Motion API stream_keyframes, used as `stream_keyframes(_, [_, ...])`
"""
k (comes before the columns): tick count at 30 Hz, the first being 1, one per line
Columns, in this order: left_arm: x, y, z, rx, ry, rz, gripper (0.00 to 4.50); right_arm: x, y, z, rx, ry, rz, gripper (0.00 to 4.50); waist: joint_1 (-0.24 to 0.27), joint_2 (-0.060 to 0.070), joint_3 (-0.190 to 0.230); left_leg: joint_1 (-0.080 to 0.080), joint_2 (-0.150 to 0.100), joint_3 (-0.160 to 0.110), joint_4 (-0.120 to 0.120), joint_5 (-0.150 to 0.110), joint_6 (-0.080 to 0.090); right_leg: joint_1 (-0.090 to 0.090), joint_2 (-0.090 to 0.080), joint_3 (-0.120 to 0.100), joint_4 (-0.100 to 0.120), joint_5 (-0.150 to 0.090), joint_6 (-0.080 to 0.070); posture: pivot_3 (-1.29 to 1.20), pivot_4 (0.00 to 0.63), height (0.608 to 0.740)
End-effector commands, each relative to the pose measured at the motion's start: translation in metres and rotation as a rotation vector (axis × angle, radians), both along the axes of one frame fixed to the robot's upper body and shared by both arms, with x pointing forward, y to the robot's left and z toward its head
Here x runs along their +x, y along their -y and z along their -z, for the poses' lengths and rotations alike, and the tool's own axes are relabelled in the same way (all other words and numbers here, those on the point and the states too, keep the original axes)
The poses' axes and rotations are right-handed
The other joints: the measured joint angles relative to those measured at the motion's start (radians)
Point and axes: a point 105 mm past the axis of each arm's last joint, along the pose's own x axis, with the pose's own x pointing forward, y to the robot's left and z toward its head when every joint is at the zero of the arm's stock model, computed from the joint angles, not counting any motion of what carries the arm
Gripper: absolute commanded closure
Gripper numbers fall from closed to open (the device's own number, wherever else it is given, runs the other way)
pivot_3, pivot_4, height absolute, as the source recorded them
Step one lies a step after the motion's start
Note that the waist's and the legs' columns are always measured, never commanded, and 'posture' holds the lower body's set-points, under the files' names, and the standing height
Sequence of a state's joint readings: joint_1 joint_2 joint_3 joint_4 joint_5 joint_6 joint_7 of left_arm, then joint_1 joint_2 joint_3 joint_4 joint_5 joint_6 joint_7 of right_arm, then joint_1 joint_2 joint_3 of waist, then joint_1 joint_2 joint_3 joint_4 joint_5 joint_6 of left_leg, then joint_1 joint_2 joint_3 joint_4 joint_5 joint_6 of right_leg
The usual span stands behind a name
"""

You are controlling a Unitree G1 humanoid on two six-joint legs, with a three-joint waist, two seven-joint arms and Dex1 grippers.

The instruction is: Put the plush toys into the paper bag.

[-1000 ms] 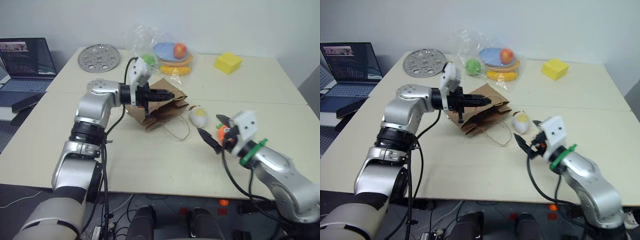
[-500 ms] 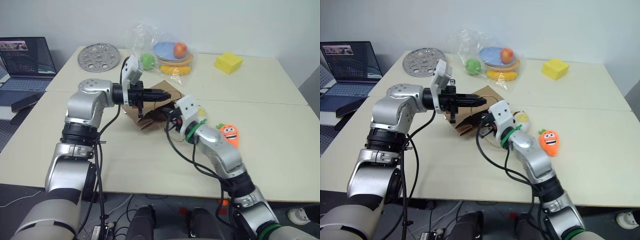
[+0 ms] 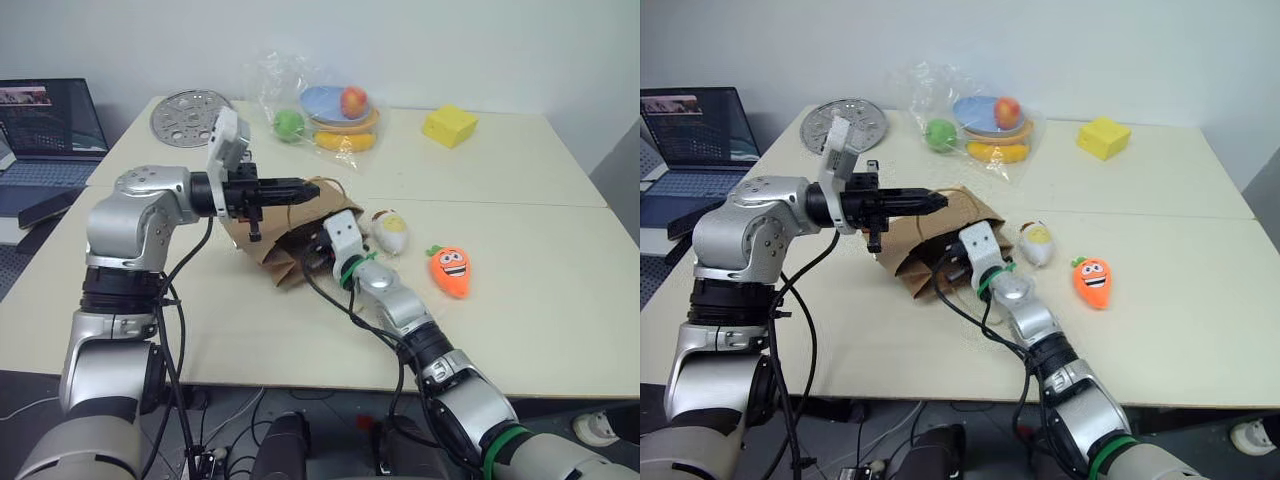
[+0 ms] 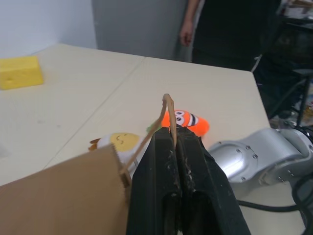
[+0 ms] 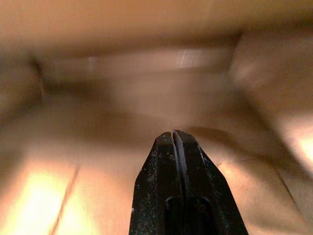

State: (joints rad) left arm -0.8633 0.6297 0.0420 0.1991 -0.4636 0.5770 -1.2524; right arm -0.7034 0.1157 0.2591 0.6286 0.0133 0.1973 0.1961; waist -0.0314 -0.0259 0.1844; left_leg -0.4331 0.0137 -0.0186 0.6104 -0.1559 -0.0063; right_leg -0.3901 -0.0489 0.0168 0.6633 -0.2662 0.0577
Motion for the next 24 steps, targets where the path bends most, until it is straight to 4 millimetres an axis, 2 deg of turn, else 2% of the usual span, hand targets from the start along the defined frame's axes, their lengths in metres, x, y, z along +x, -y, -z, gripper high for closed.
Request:
stream_keyframes(1, [0.020, -0.020, -0.044, -0.088, 0.242, -0.202, 4.50, -0.005, 0.003, 0.018, -0.066, -0.046, -0.003, 4.49, 0.001, 0.000, 0.000, 0.001, 0.000, 0.000, 0.000, 0.000, 0.000, 0.001, 0.000, 0.000, 0.000, 0.000, 0.000, 0.00, 0.150, 0.740])
stream_keyframes(3, [0.027, -0.029, -0.063, -0.130, 0.343, -0.289, 4.50, -0.006, 0.006, 0.021, -0.086, -0.048, 0.002, 4.49, 0.002, 0.000, 0.000, 0.001, 0.000, -0.001, 0.000, 0.002, -0.002, 0.001, 0.000, 0.000, 0.000, 0.000, 0.000, 0.00, 0.150, 0.740])
stream_keyframes(7, [0.024, -0.036, -0.093, -0.244, 0.443, -0.342, 4.50, -0.003, 0.011, 0.021, -0.099, -0.046, 0.026, 4.49, 0.001, 0.000, 0.000, 0.001, -0.001, 0.000, 0.000, 0.002, -0.003, 0.001, 0.000, 0.000, 0.000, 0.000, 0.000, 0.00, 0.150, 0.740])
stream_keyframes(13, [0.014, -0.039, -0.115, -0.405, 0.467, -0.355, 4.50, -0.001, 0.016, 0.020, -0.083, -0.062, 0.053, 4.49, 0.001, -0.001, 0.000, 0.001, -0.001, -0.001, 0.000, 0.002, -0.004, 0.001, 0.000, 0.000, 0.000, 0.000, 0.000, 0.00, 0.150, 0.740])
stream_keyframes(16, [0.016, -0.039, -0.101, -0.373, 0.431, -0.355, 4.50, -0.002, 0.016, 0.021, -0.082, -0.063, 0.050, 4.49, 0.000, -0.001, 0.000, 0.001, -0.001, -0.001, 0.000, 0.002, -0.004, 0.001, 0.000, 0.000, 0.000, 0.000, 0.000, 0.00, 0.150, 0.740])
stream_keyframes(20, [0.019, -0.031, -0.061, -0.244, 0.357, -0.320, 4.50, -0.002, 0.018, 0.018, -0.071, -0.063, 0.046, 4.49, 0.000, 0.000, 0.000, 0.001, -0.001, 0.000, 0.000, 0.002, -0.004, 0.001, 0.000, 0.000, 0.000, 0.000, 0.000, 0.00, 0.150, 0.740])
stream_keyframes(24, [0.018, -0.025, -0.051, -0.218, 0.331, -0.296, 4.50, -0.004, 0.014, 0.007, -0.013, -0.043, 0.022, 4.49, 0.003, -0.001, 0.000, 0.001, 0.000, -0.001, 0.000, 0.003, -0.005, 0.001, 0.000, 0.000, 0.000, 0.000, 0.000, 0.00, 0.150, 0.740])
